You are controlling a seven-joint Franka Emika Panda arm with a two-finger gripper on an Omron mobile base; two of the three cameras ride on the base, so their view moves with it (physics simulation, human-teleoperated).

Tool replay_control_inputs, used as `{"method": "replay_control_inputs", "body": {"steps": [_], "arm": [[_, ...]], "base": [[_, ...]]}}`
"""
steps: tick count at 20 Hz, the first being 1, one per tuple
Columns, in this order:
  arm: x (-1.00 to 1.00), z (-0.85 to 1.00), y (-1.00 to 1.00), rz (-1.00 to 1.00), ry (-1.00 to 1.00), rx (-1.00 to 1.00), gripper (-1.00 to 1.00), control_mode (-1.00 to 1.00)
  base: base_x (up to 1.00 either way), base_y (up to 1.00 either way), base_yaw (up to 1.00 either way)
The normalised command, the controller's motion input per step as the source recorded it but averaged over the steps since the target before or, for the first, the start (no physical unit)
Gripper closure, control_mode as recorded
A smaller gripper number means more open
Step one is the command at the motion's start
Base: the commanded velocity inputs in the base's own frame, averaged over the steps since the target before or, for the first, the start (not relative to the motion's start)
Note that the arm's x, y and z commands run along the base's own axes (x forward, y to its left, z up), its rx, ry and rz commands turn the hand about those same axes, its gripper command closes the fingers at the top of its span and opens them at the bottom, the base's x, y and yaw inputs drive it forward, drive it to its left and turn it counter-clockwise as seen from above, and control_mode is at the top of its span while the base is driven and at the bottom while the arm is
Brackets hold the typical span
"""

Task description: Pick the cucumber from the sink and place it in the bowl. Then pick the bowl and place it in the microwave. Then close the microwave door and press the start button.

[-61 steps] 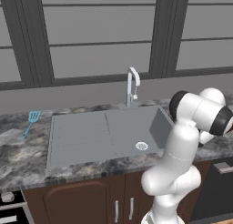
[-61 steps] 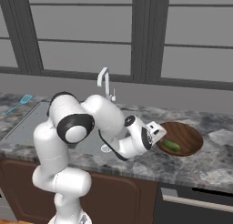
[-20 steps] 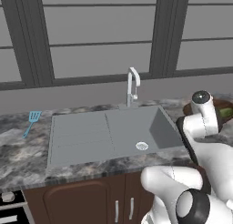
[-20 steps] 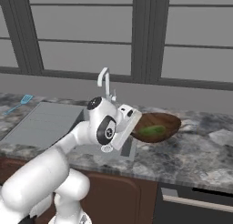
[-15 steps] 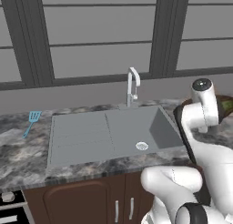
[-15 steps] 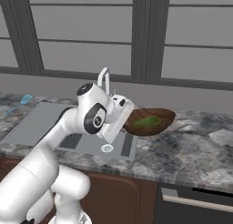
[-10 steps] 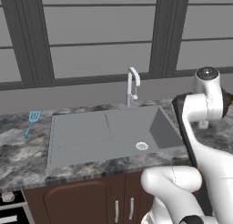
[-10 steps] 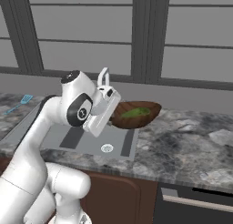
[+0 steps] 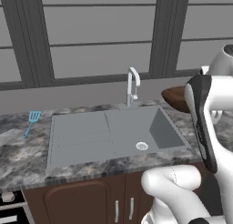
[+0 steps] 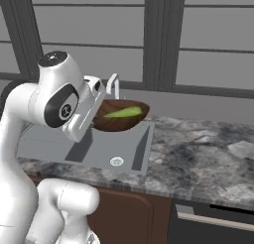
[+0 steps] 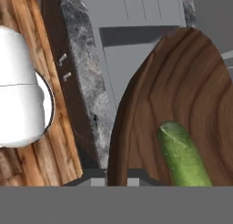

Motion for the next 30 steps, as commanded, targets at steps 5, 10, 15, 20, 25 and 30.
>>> {"method": "replay_control_inputs", "body": {"steps": [5, 10, 15, 20, 25, 30], "arm": [[-0.45, 0.14, 0.56, -0.01, -0.19, 0.0, 1.0, -1.0], [-0.03, 0.11, 0.09, 0.0, -0.16, 0.0, 1.0, -1.0], [0.0, 0.0, 0.03, 0.0, 0.0, 0.0, 1.0, -1.0], [0.0, 0.0, 0.0, 0.0, 0.0, 0.0, 1.0, -1.0], [0.0, 0.0, 0.0, 0.0, 0.0, 0.0, 1.0, 1.0], [0.0, 0.0, 0.0, 0.0, 0.0, 0.0, 1.0, 1.0]], "base": [[0.0, 0.0, 0.0], [0.0, 0.0, 0.0], [0.0, 0.0, 0.0], [0.0, 0.0, 0.0], [-0.14, -0.02, 0.0], [-0.75, -0.23, 0.0]]}}
